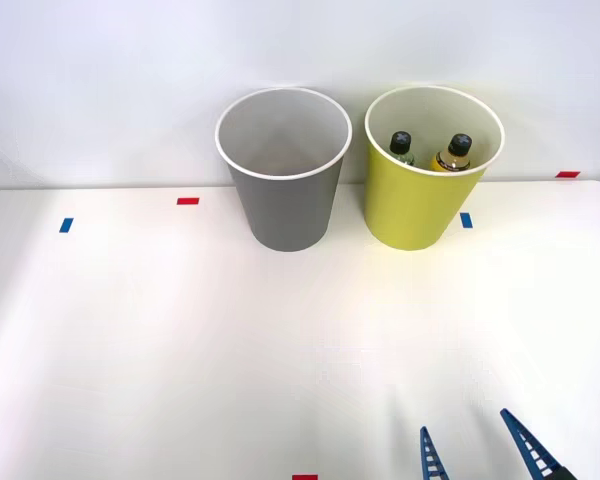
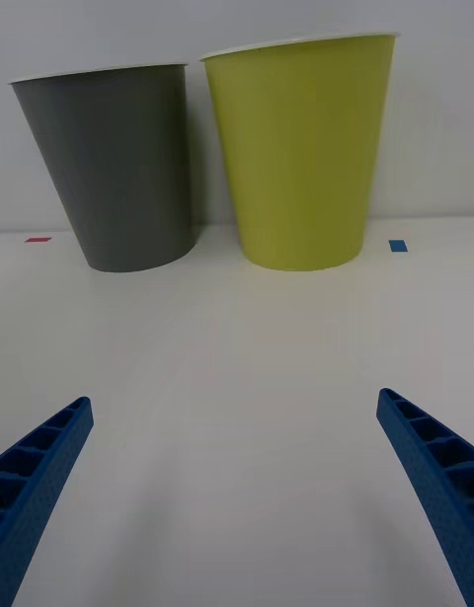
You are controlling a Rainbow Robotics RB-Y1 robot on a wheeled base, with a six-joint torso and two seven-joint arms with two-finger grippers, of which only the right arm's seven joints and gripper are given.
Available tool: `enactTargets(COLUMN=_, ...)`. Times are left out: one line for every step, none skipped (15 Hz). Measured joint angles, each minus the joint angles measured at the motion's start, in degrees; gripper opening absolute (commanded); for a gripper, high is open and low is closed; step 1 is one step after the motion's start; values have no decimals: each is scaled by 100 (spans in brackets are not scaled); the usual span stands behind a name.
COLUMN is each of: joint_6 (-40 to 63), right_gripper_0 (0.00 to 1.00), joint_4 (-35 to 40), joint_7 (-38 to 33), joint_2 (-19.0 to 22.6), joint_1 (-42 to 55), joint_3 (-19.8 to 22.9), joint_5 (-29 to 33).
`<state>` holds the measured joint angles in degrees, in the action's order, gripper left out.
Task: Put cans in the gray bin, plastic bottles in the light green bin
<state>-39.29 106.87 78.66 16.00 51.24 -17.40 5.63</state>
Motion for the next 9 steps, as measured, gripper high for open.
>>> enactTargets(joint_6=0, right_gripper_0=100, joint_4=0, joint_7=0, joint_2=0, joint_1=0, joint_3=0, joint_5=0)
enactTargets(joint_6=0, right_gripper_0=100, joint_4=0, joint_7=0, joint_2=0, joint_1=0, joint_3=0, joint_5=0)
enactTargets(joint_6=0, right_gripper_0=100, joint_4=0, joint_7=0, joint_2=0, joint_1=0, joint_3=0, joint_5=0)
enactTargets(joint_6=0, right_gripper_0=100, joint_4=0, joint_7=0, joint_2=0, joint_1=0, joint_3=0, joint_5=0)
enactTargets(joint_6=0, right_gripper_0=100, joint_4=0, joint_7=0, joint_2=0, joint_1=0, joint_3=0, joint_5=0)
enactTargets(joint_6=0, right_gripper_0=100, joint_4=0, joint_7=0, joint_2=0, joint_1=0, joint_3=0, joint_5=0)
enactTargets(joint_6=0, right_gripper_0=100, joint_4=0, joint_7=0, joint_2=0, joint_1=0, joint_3=0, joint_5=0)
enactTargets(joint_6=0, right_gripper_0=100, joint_4=0, joint_7=0, joint_2=0, joint_1=0, joint_3=0, joint_5=0)
enactTargets(joint_6=0, right_gripper_0=100, joint_4=0, joint_7=0, joint_2=0, joint_1=0, joint_3=0, joint_5=0)
